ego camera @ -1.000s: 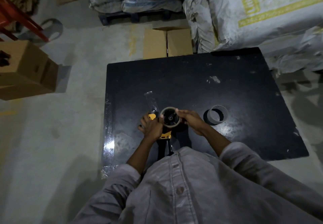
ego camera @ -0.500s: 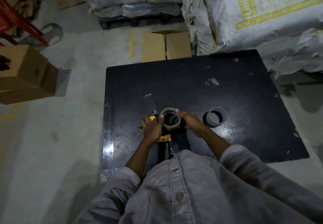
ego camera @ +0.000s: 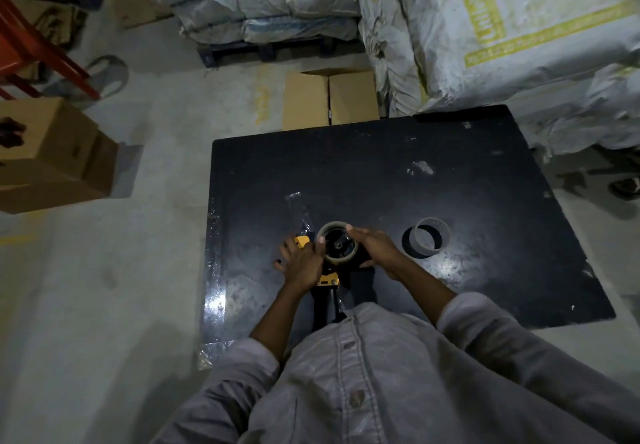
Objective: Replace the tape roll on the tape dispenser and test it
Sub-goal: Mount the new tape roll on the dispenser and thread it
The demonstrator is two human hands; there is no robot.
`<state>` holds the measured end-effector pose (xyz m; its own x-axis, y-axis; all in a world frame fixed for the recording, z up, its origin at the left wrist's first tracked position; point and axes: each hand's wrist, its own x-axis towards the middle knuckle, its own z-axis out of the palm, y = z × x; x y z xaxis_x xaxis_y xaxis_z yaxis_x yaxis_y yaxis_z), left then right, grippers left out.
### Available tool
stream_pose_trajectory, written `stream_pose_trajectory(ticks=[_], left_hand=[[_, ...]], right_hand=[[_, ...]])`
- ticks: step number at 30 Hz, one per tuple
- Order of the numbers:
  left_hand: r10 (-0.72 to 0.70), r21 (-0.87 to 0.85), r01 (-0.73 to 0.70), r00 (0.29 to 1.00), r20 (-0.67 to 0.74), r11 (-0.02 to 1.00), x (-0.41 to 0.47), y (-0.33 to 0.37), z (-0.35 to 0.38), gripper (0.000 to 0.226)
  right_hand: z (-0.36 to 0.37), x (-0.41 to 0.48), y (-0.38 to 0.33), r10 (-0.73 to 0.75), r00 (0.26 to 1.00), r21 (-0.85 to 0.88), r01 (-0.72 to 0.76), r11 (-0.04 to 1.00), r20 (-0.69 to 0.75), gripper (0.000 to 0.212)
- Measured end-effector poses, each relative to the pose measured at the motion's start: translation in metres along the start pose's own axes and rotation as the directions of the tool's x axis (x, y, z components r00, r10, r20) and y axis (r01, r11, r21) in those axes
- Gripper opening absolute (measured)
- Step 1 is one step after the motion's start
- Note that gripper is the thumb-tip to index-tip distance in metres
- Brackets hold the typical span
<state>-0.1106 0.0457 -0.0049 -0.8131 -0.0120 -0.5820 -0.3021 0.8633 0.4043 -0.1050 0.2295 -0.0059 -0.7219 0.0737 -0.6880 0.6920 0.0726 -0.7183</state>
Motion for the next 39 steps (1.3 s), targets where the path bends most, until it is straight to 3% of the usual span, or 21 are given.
stream_pose_trajectory(ticks=[8, 13, 16, 18, 20, 22, 24, 28, 32, 34, 38, 39], left_hand=[[0.01, -0.065, -0.006, 0.999, 0.052, 0.998, -0.002, -0.001, 0.001, 0.061], [0.006, -0.037, -0.002, 0.994, 0.112, 0.999, -0.001, -0.005, 0.004, 0.071], [0.035, 0.088, -0.04, 0.998, 0.059, 0.995, 0.0, -0.003, 0.001, 0.069], [0.106, 0.194, -0.093, 0.993, -0.056, 0.976, 0.003, 0.0, -0.003, 0.066], [0.22, 0.201, -0.196, 0.969, -0.11, 0.96, 0.007, 0.002, -0.006, 0.086], [0.292, 0.199, -0.282, 0.956, -0.023, 0.939, 0.012, 0.004, -0.008, 0.124], [0.327, 0.208, -0.335, 0.942, 0.072, 0.919, 0.014, 0.004, -0.006, 0.138], [0.396, 0.155, -0.391, 0.918, -0.002, 0.907, 0.018, -0.002, -0.001, 0.111], [0.412, 0.155, -0.405, 0.911, -0.019, 0.901, 0.023, 0.002, -0.003, 0.1], [0.395, 0.128, -0.388, 0.918, -0.036, 0.913, 0.023, 0.004, -0.001, 0.101], [0.308, 0.091, -0.302, 0.95, -0.057, 0.949, 0.021, 0.002, 0.008, 0.126], [0.304, 0.098, -0.296, 0.949, -0.079, 0.95, 0.021, 0.002, 0.01, 0.122]], right_hand=[[0.002, 0.0, 0.001, 0.041, 0.999, 0.122, -0.042, 0.992, 0.014, 0.048], [0.0, 0.001, 0.008, 0.052, 0.999, 0.161, -0.052, 0.986, 0.005, 0.047], [-0.001, 0.003, 0.01, 0.053, 0.999, 0.194, -0.054, 0.98, 0.009, 0.046], [-0.002, 0.003, 0.009, 0.058, 0.998, 0.199, -0.06, 0.978, 0.014, 0.045], [-0.002, 0.004, 0.008, 0.065, 0.998, 0.194, -0.068, 0.979, 0.02, 0.046], [-0.003, 0.005, 0.007, 0.07, 0.997, 0.203, -0.073, 0.976, 0.022, 0.044], [-0.003, 0.006, 0.006, 0.072, 0.997, 0.212, -0.074, 0.974, 0.019, 0.042], [0.0, 0.007, 0.006, 0.092, 0.996, 0.208, -0.092, 0.974, 0.008, 0.041], [-0.001, 0.012, 0.004, 0.155, 0.988, 0.244, -0.149, 0.958, -0.006, 0.045], [-0.001, 0.014, 0.001, 0.185, 0.982, 0.259, -0.171, 0.951, -0.028, 0.047], [0.0, 0.021, -0.001, 0.196, 0.98, 0.264, -0.178, 0.948, -0.044, 0.042], [0.0, 0.023, -0.002, 0.202, 0.978, 0.263, -0.183, 0.947, -0.05, 0.043]])
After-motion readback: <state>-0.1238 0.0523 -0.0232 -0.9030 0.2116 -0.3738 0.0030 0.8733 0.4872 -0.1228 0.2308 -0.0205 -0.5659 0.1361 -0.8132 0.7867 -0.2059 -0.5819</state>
